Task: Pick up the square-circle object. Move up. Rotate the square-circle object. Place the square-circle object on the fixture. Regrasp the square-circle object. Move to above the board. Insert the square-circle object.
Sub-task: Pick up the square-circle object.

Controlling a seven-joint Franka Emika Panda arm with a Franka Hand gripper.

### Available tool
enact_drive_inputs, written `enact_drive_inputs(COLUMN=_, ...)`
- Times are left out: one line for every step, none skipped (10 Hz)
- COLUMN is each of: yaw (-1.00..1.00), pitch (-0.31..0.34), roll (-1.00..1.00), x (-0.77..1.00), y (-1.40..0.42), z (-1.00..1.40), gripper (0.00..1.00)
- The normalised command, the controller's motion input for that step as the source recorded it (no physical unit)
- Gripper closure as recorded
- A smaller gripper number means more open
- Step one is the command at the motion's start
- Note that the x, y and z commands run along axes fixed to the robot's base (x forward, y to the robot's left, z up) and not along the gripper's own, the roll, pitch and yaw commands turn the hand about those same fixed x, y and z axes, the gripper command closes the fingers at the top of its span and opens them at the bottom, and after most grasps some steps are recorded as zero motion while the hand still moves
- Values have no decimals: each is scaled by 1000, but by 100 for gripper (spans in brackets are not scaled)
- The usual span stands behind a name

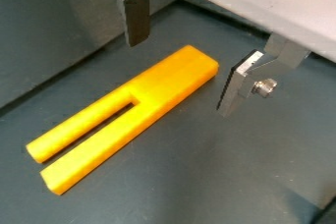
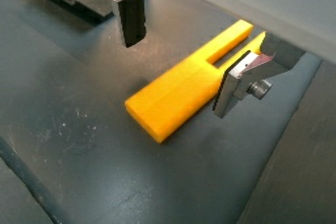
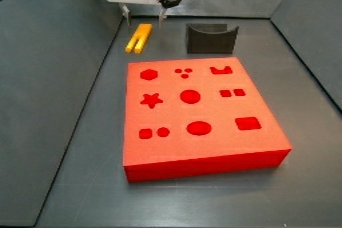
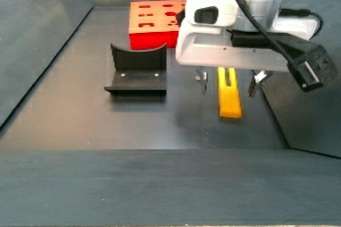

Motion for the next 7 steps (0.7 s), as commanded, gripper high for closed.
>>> enact_drive_inputs(yaw=-120, pitch=-151, roll=-301, x=0, y=126, z=-523, gripper=0)
enact_drive_inputs(yaw=-114, pitch=-161, roll=-314, x=0, y=137, z=-497, gripper=0)
enact_drive_inputs(yaw=-103, pitch=-167, roll=-317, x=0, y=137, z=-486, gripper=0)
enact_drive_inputs(yaw=-80, pitch=-194, roll=-266, x=0, y=71, z=-506, gripper=0)
enact_drive_inputs(yaw=-37, pitch=-236, roll=-133, x=-46, y=0, z=-429, gripper=0)
enact_drive_inputs(yaw=0, pitch=-260, roll=-26, x=-54, y=0, z=-366, gripper=0)
enact_drive_inputs(yaw=0, pitch=-356, roll=-40, x=-97, y=-14, z=-326, gripper=0)
